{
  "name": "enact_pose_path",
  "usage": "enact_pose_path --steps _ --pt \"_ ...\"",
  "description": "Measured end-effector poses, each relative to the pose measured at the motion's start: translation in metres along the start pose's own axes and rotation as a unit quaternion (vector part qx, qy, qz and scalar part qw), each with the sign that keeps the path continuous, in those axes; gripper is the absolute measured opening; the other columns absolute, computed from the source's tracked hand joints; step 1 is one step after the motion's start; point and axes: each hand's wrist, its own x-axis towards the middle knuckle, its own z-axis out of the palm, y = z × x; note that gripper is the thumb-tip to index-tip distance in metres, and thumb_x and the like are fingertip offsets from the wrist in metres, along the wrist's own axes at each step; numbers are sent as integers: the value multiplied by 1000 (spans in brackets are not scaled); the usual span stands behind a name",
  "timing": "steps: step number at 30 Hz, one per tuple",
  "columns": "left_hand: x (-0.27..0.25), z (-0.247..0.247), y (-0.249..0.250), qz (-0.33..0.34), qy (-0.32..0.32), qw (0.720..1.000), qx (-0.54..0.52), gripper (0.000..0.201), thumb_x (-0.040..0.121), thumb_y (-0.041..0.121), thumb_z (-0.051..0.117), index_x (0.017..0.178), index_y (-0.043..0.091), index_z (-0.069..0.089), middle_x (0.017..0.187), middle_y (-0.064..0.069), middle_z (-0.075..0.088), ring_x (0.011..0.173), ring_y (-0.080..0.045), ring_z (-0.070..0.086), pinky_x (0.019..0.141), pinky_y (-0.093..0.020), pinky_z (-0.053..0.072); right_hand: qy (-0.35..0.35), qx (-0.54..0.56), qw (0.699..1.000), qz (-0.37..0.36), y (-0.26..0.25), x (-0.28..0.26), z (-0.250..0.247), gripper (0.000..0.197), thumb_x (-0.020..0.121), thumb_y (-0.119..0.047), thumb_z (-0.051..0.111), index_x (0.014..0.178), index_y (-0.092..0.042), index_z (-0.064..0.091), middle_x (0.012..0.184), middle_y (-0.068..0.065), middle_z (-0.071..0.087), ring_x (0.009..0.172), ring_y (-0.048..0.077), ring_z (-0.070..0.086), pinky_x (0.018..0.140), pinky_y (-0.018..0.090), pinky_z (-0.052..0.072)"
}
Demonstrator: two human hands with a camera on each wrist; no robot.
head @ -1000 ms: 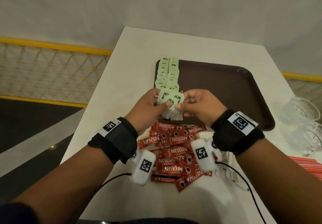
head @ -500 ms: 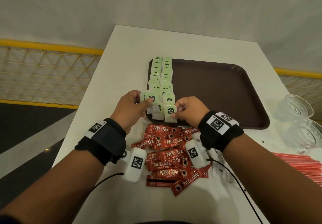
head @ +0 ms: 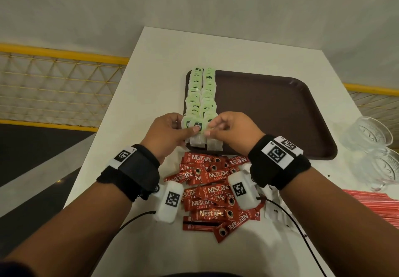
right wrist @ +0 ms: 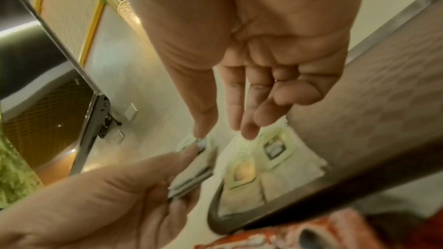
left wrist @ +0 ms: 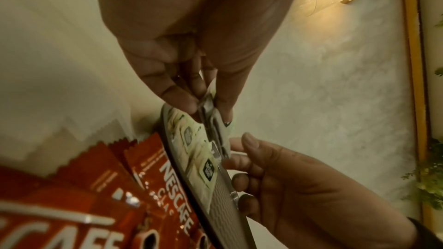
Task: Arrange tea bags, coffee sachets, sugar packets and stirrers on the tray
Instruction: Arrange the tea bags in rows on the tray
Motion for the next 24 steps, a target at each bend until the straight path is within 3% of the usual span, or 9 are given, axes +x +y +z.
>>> enact_pose_path --steps 3,5,7,10,14,19,24 --pt "-1 6 2 16 -6 1000 7 14 81 14 79 87 11 67 82 -9 73 64 -12 65 55 -22 53 -18 32 999 3 -5 0 7 17 79 -20 78 74 -19 62 68 4 63 61 8 55 66 24 47" --pt "0 4 0 17 7 1000 11 15 85 17 76 90 6 67 86 -16 72 68 -15 64 58 -23 54 -6 43 999 16 -4 1 11 21 78 -18 79 70 -20 60 64 -3 60 56 6 52 61 21 45" --pt "2 -2 -3 13 26 1000 4 15 90 18 70 93 4 65 91 -14 73 77 -18 67 62 -23 56 -6 51 998 32 -2 3 15 22 76 -17 81 70 -19 60 64 -1 61 56 9 54 63 26 49" --pt "3 -14 -5 14 56 998 3 21 93 19 66 98 -1 63 95 -13 72 73 -9 68 59 -17 53 -4 29 998 57 3 6 22 24 73 -17 83 71 -19 59 68 1 64 62 15 60 69 35 56" --pt "3 -25 -6 8 76 997 5 33 95 19 63 103 -13 58 92 -19 68 71 -7 68 63 -20 56 15 -66 996 64 -1 10 26 23 73 -26 83 81 -19 62 77 -5 63 74 11 60 67 26 51" --pt "0 -23 0 -20 59 998 -13 17 98 15 55 93 2 64 97 -15 66 88 -22 64 71 -28 58 30 -114 990 72 -4 15 29 28 73 -30 81 89 -19 61 81 -6 60 79 13 59 63 23 46" --pt "-4 -14 6 -2 28 999 28 21 98 20 57 99 3 70 81 3 66 74 -6 58 66 -23 48 55 -36 998 -14 -13 3 19 23 86 -38 68 92 -16 66 81 -7 60 71 3 54 61 15 39"
